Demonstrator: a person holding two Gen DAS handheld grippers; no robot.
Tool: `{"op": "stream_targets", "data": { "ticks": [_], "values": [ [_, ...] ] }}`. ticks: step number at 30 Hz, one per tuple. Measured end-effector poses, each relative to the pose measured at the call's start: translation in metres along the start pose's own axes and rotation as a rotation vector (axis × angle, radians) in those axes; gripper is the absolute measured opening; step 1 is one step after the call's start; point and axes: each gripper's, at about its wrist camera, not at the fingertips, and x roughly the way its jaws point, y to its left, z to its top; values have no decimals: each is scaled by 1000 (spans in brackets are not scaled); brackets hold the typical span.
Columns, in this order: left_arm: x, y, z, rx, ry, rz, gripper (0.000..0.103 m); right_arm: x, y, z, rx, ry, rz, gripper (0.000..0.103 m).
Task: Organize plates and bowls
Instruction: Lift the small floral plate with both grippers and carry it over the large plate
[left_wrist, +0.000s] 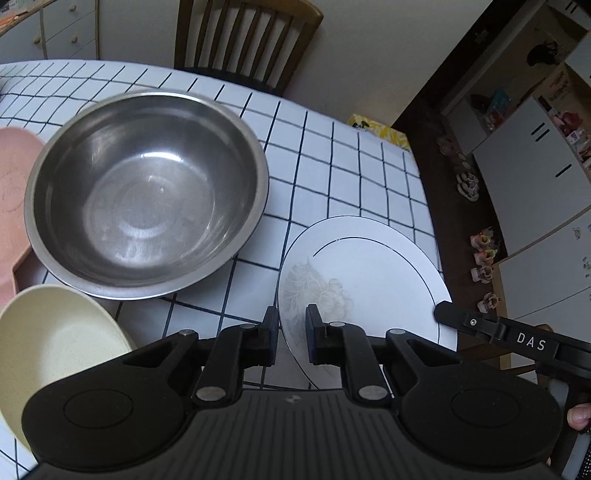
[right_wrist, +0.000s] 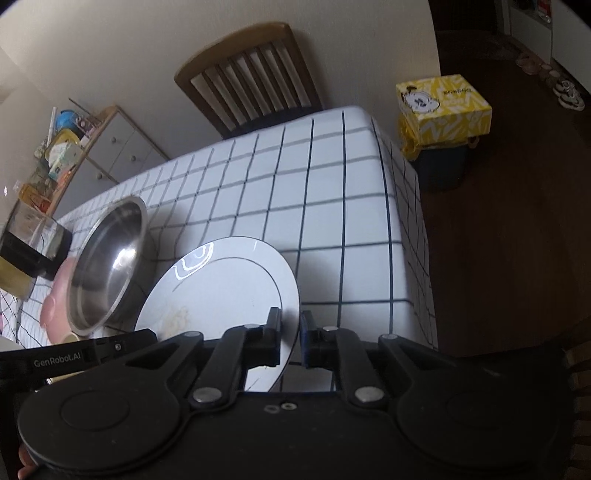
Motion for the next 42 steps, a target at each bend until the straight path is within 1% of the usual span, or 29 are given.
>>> {"op": "stream_targets", "data": {
  "ticks": [8,16,21,26,31,42],
  "values": [
    [-46,4,-4,40,-20,-35,13,-35,22,-4,-16,-39,4,10],
    [-102,19,-19,61,-30,-53,13,-70,59,-25,-26,-74,-2,10],
    [-137,40,-33,58,-42,-66,13,-89,90,-43,-32,-99,-8,10],
    [-175,68,-50,62,-53,-73,13,-106,126,-66,-45,-113,-16,10],
    [-209,107,-69,54,-60,-70,13,-114,168,-94,-52,-121,-20,10],
    [-269,213,-110,52,-42,-56,13,-107,262,-169,-60,-114,-11,10]
  ]
}}
